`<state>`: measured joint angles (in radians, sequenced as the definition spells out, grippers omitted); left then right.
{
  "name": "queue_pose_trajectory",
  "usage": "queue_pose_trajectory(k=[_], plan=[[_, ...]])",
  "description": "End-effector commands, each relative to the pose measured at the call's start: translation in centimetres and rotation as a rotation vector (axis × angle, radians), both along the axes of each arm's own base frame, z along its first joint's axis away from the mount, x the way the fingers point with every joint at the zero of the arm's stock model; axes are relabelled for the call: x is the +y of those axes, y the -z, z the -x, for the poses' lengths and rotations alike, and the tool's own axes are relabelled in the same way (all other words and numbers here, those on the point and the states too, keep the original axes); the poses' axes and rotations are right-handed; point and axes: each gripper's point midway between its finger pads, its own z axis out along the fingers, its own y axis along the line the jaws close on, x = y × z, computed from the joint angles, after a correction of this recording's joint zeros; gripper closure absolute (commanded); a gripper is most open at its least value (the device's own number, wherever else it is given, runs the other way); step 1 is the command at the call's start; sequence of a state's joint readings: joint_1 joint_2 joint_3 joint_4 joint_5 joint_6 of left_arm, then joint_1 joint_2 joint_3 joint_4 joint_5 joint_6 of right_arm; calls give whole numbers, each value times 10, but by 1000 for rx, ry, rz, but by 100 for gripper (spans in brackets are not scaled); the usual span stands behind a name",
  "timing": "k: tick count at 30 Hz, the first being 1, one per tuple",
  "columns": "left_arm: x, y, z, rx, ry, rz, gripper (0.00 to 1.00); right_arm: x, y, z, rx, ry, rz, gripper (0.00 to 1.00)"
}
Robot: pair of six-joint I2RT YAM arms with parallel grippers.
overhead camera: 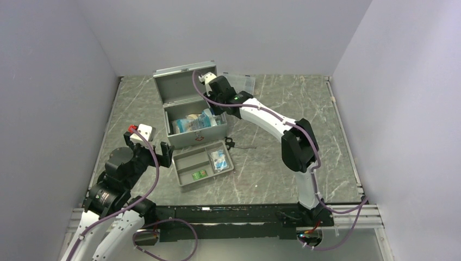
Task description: Organize the medicine kit
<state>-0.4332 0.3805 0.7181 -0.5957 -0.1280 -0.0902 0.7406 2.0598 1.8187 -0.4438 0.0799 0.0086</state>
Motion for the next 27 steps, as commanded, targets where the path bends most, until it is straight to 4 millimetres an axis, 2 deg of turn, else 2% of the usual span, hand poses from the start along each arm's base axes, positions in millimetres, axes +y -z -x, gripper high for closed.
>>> queue_pose_trajectory(k=[1, 10, 12, 15, 19, 27], plan=[[0, -15, 1, -46, -2, 29, 1, 4, 4, -2, 28, 32, -10, 82], [0, -14, 0, -42, -3, 27, 1, 4, 22, 4, 89, 34, 6, 76], [0, -14, 0, -44, -3, 28, 1, 3, 21, 4, 85, 39, 7, 72], [0, -14, 0, -44, 0, 29, 1, 1, 15, 3, 68, 47, 1, 60], [-1, -13, 0, -38, 1, 26, 1, 3, -4, 1, 32, 53, -38, 48], [-1, -12, -1, -35, -1, 24, 1, -2, -61, 3, -67, 86, -147, 42]])
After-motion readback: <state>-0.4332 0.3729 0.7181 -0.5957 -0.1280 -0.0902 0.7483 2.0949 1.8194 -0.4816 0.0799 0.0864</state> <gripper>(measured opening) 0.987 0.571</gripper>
